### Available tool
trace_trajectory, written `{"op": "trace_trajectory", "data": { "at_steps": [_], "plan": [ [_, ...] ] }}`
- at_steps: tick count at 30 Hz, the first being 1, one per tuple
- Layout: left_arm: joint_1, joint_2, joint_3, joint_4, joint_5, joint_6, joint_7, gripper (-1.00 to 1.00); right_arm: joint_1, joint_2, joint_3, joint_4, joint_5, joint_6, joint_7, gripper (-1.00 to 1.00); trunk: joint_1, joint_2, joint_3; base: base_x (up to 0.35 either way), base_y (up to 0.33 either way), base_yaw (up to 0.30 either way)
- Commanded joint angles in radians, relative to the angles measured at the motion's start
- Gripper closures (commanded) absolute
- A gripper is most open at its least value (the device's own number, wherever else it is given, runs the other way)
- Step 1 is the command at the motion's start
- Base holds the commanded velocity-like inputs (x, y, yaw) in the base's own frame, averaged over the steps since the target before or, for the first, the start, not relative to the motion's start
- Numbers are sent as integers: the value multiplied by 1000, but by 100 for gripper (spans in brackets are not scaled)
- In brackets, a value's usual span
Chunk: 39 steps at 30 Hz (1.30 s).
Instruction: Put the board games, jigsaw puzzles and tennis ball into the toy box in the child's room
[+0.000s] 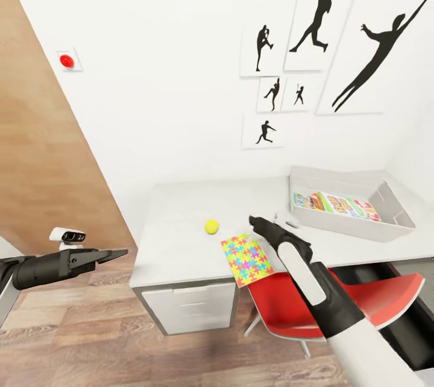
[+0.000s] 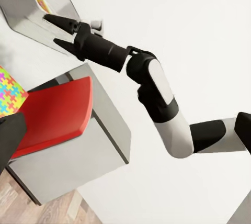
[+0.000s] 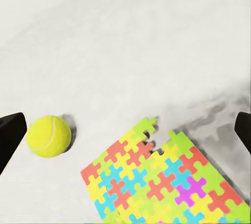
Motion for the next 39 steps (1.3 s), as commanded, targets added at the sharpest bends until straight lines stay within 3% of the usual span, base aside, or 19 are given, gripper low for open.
{"op": "trace_trajectory", "data": {
  "at_steps": [1,4,5,8,12,14,20,30,34,39],
  "plan": [
    [-1,0,0,0,-1,11,-4,-100,23,-4,-2,-37,-9,2,-8,-100,1,-2,0,-33,0,0],
    [-1,0,0,0,-1,11,-4,-100,151,-15,-13,-193,-17,-4,20,-100,1,-2,5,-15,0,0],
    [-1,0,0,0,-1,11,-4,-100,169,-16,-14,-208,-17,-6,31,-100,1,-2,6,-6,0,0],
    [-1,0,0,0,-1,11,-4,-100,246,-19,-17,-254,-17,-20,139,-100,1,-2,11,-14,0,0],
    [-1,0,0,-1,1,11,-4,-100,301,-36,-45,-269,-18,-54,302,-100,1,-2,18,-68,0,0],
    [-1,-1,-1,-1,0,11,-4,-100,309,-51,-68,-270,-19,-57,353,-100,1,-2,21,-31,0,0],
    [-1,-4,-3,-2,-1,10,-4,-100,315,-79,-83,-270,-22,-55,390,-100,1,-2,31,-9,0,0],
    [-1,-9,-7,3,3,11,0,-100,315,-87,-87,-270,-23,-53,395,-100,1,-2,47,0,0,0],
    [-1,-13,-8,79,-9,11,12,-100,315,-91,-92,-270,-24,-52,397,-100,1,-2,54,0,0,0],
    [-2,-91,-20,214,-43,10,138,-100,315,-98,-101,-270,-25,-45,423,-100,1,-2,62,0,0,0]
  ]
}}
